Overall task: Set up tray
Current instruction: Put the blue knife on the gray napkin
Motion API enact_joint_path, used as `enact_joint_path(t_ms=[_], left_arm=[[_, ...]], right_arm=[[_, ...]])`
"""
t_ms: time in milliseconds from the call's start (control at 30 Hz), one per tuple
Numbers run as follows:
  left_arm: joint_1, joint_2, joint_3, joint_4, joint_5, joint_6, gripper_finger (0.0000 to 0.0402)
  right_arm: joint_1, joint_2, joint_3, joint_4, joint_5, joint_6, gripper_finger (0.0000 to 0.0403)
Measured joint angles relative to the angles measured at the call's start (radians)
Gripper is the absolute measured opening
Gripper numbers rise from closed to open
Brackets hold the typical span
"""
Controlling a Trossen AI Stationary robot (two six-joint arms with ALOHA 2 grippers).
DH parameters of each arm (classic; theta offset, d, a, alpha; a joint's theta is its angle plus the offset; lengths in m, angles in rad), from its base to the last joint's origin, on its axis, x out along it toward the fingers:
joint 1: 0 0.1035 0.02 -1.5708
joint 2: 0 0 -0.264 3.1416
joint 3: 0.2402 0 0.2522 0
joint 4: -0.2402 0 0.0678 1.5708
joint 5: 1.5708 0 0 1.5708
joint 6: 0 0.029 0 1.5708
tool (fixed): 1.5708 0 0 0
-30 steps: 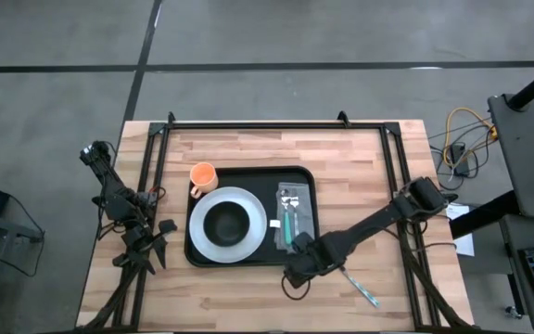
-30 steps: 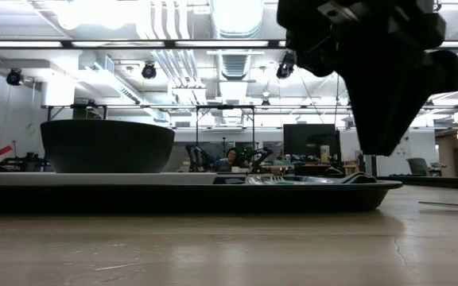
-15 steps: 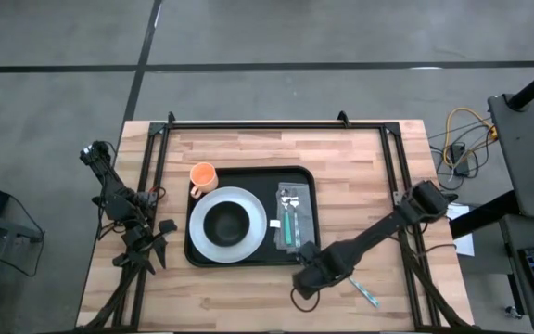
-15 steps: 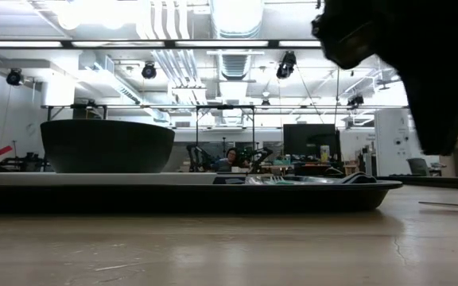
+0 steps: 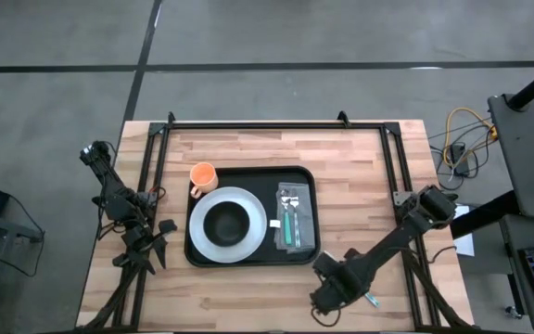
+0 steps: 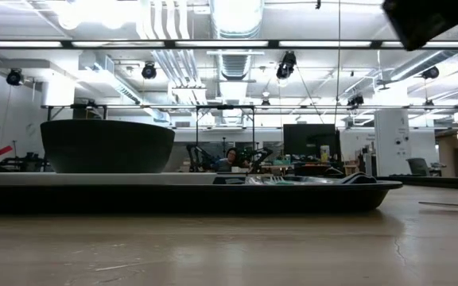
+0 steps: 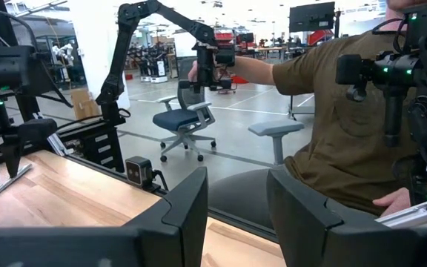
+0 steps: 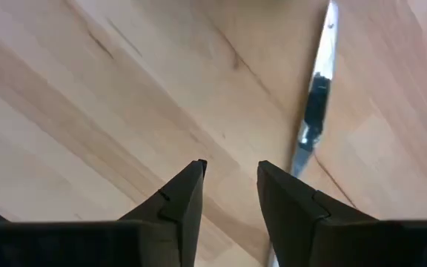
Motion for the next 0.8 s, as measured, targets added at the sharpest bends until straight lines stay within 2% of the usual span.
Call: enact_joint_path(t_ms=[333, 633, 800], left_arm=[[0.0, 0.0, 0.0, 0.0, 0.0, 0.0, 0.0121], [0.0, 0.0, 0.0, 0.0, 0.0, 0.0, 0.0121], [0.0, 0.0, 0.0, 0.0, 0.0, 0.0, 0.012]], right_arm=[[0.042, -0.033, -0.015, -0.043, 0.012, 0.004, 0.0152], [0.091, -0.1, -0.154, -0.041, 0.037, 0.078, 0.0174], [0.121, -0.157, -0.217, 0.045, 0.037, 0.125, 0.0182]])
